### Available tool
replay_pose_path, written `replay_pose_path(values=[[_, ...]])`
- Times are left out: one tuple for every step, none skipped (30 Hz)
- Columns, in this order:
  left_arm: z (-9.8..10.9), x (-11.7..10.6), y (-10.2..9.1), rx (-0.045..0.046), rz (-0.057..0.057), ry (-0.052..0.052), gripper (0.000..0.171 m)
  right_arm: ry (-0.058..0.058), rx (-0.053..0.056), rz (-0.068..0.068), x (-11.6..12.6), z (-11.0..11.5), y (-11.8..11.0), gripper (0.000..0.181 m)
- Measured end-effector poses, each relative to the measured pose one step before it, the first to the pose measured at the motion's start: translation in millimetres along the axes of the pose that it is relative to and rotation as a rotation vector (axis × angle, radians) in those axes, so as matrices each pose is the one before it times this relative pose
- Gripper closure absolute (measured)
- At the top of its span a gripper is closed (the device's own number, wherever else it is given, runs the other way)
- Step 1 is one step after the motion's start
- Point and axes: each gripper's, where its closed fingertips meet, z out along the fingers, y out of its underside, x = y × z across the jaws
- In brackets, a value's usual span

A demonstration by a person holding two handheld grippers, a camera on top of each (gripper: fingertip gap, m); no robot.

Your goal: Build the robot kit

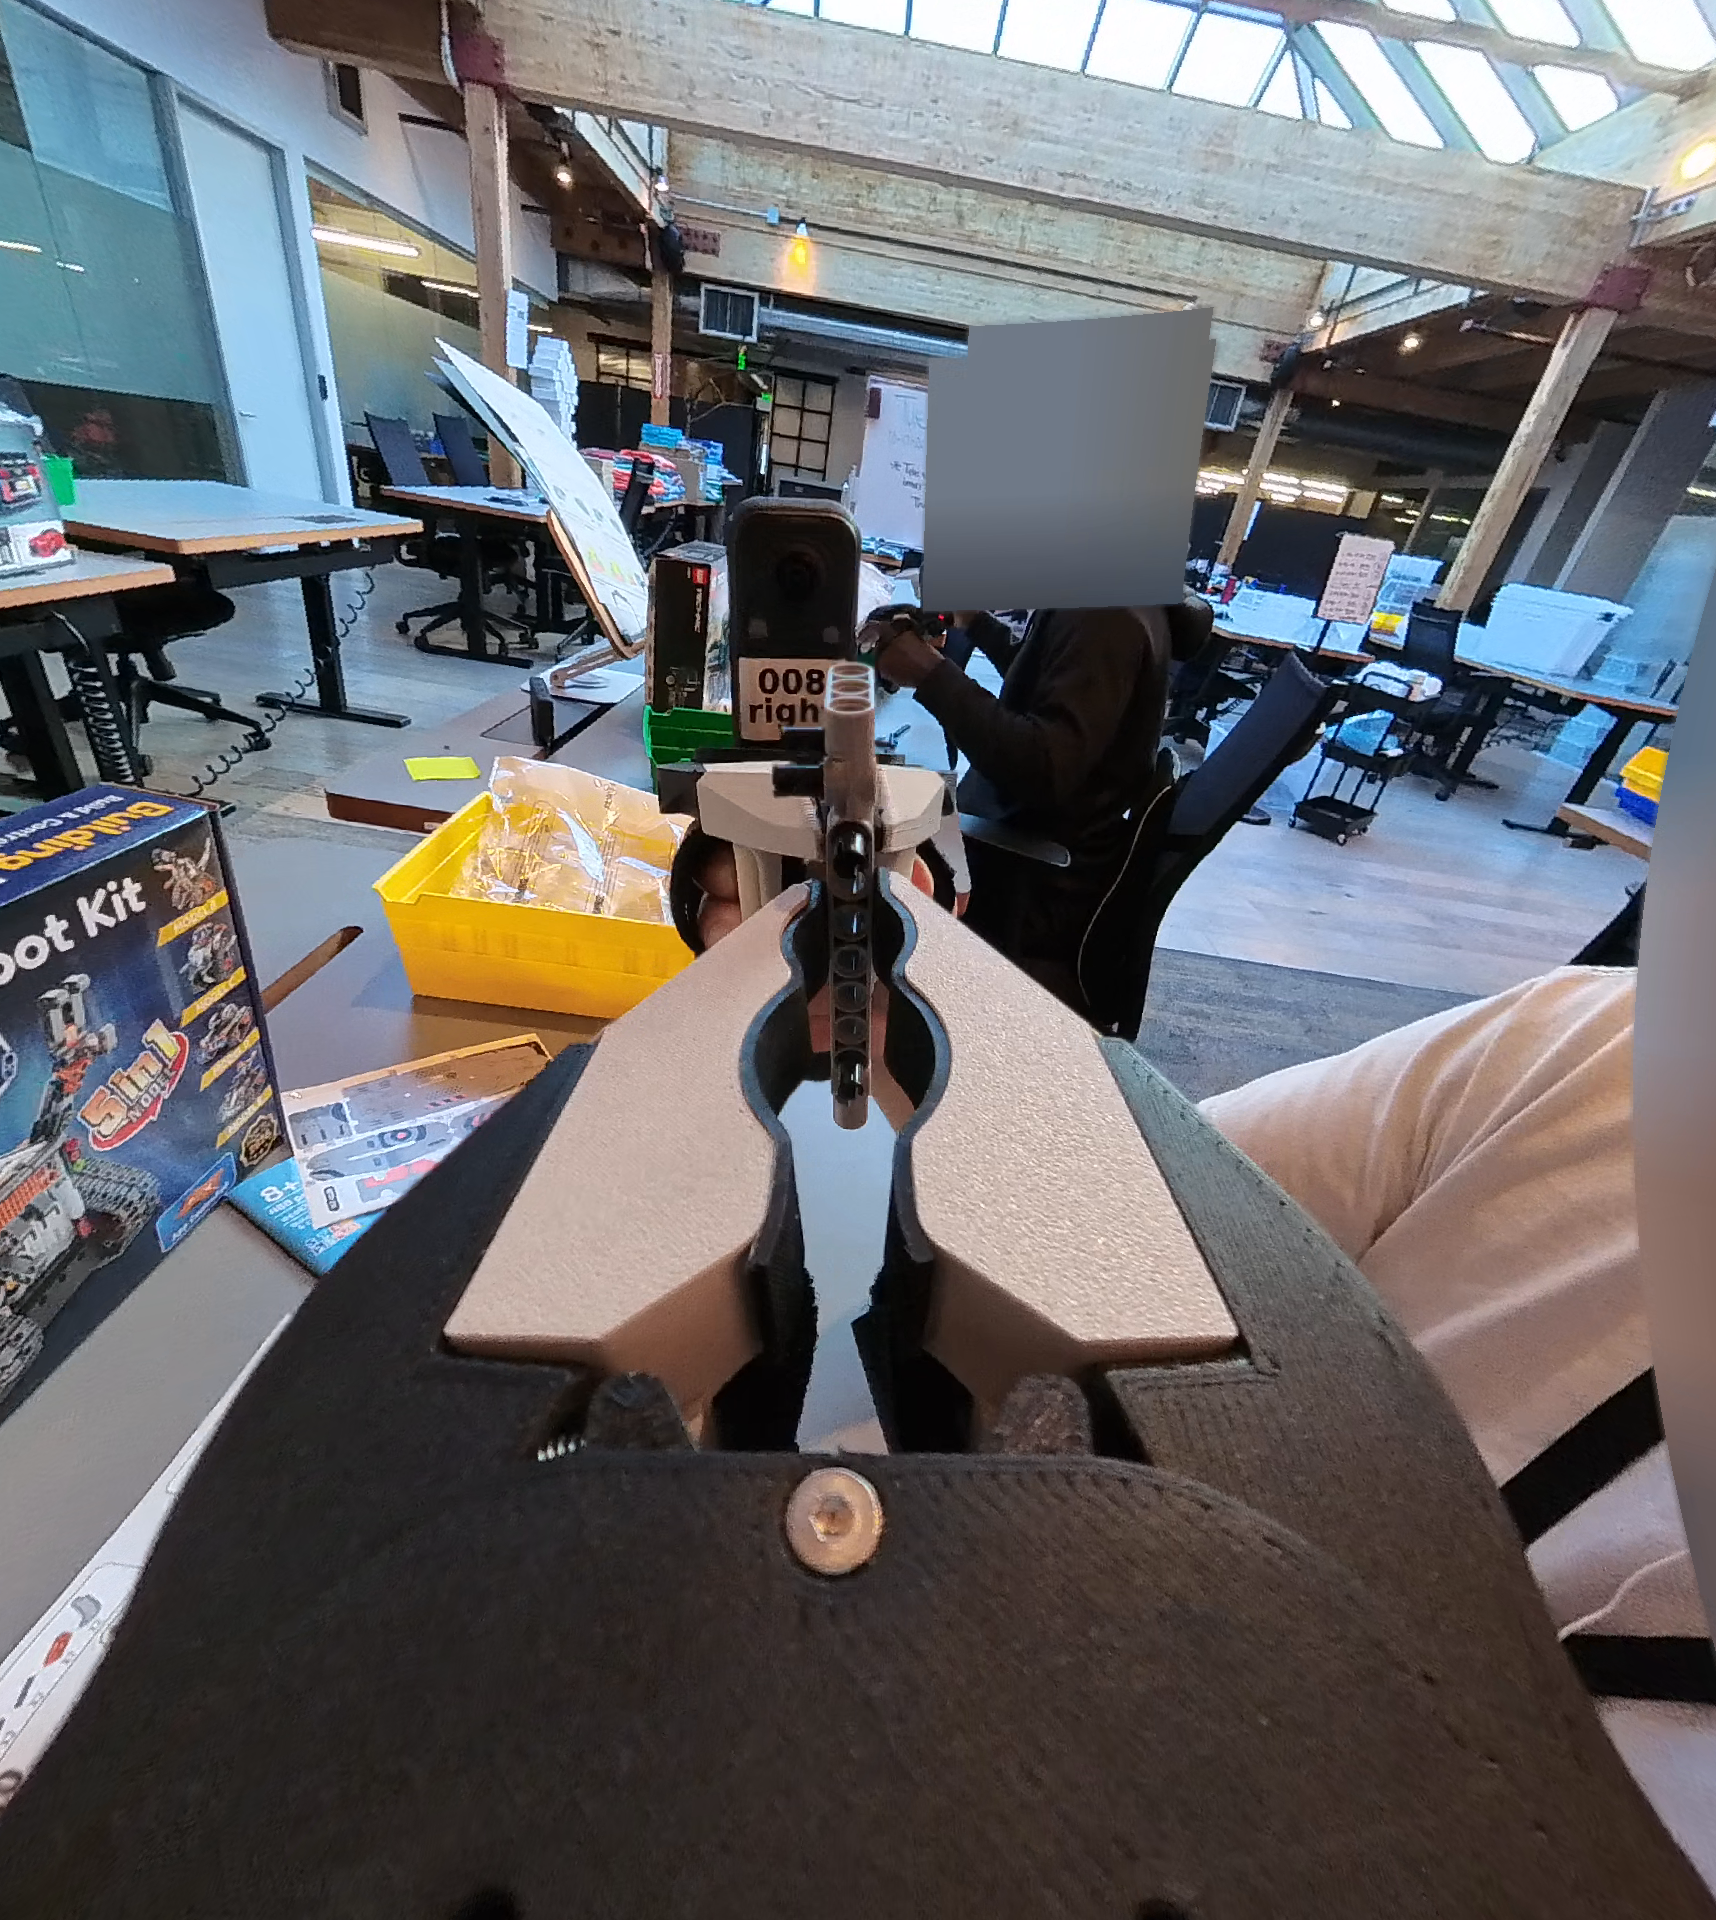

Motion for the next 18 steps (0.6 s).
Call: replay_pose_path(values=[[-0.1, -0.34, 0.73, -0.00442, -0.0034, 0.0003, 0.167, 0.0, -0.0066, 0.0003, 0.11, -0.11, 0.92, 0.175], [0.04, 0.13, 1.18, -0.00681, -0.0035, 0.0039, 0.167, 0.0009, -0.0112, -0.0031, -0.19, -0.33, 1.12, 0.175], [0.05, -0.83, 1.4, -0.00891, -0.0015, -0.0033, 0.167, 0.0154, -0.0155, -0.0086, 1.43, -0.41, 1.34, 0.175], [0.01, -1.92, 1.57, -0.01035, 0.0048, -0.0116, 0.167, 0.0223, -0.0198, -0.0127, 2.05, -0.35, 1.77, 0.175], [-0.01, -0.52, 1.53, -0.00995, 0.0043, -0.0027, 0.167, 0.0077, -0.0197, -0.014, -0.17, -0.1, 1.62, 0.175], [0.19, 1.82, 0.51, -0.00439, -0.0019, 0.0124, 0.167, -0.0121, -0.0134, -0.0014, -2.87, -0.17, 0.72, 0.175], [0.72, 2.77, 0.05, 0.00028, -0.0044, 0.018, 0.167, -0.0161, -0.0061, 0.0044, -3.09, -0.51, -0.36, 0.175], [0.86, 1.04, -0.19, 0.00146, -0.0014, 0.0065, 0.167, 0.0001, -0.0048, -0.0013, -0.56, -0.66, 0.03, 0.175], [0.48, -1.3, 0.73, -0.00431, 0.003, -0.0086, 0.167, 0.0171, -0.0131, -0.0066, 1.89, -0.86, 1.29, 0.175], [0.03, -1.94, 1.03, -0.00639, 0.0024, -0.0097, 0.167, 0.0201, -0.0156, -0.0124, 1.9, -0.34, 1.62, 0.175], [0.16, -0.61, 0.72, -0.00284, -0.0044, 0.0016, 0.167, 0.0094, -0.0115, -0.0086, -0.02, -0.25, 0.7, 0.175], [0.19, 1.2, 0.32, -0.00128, -0.0056, 0.0129, 0.167, -0.0021, -0.0087, -0.002, -1.71, 0.04, 0.29, 0.175], [-0.1, 1.09, 0.9, -0.00662, -0.0017, 0.0079, 0.167, 0.0023, -0.0194, 0.0013, -1.02, -0.03, 1.87, 0.174], [0.26, -0.43, 2.01, -0.01365, 0.0044, -0.0058, 0.167, 0.0136, -0.0245, -0.0084, 0.76, -0.58, 2.54, 0.175], [0.37, -0.62, 2.16, -0.01419, 0.0093, -0.0096, 0.166, 0.0099, -0.0213, -0.0063, 0.32, -0.45, 2.34, 0.174], [0.46, 0.51, 0.98, -0.00849, 0.0047, -0.0006, 0.166, -0.0026, -0.0106, 0.0024, -0.97, -0.41, 0.92, 0.174], [0.49, 0.89, 0.87, -0.0064, 0.0033, 0.002, 0.166, -0.0049, -0.0085, 0.0033, -0.99, -0.4, 1.0, 0.175], [0.49, -0.17, 1.53, -0.01123, 0.0044, -0.0055, 0.167, 0.0051, -0.0133, 0.001, 0.8, -0.47, 1.87, 0.174]])
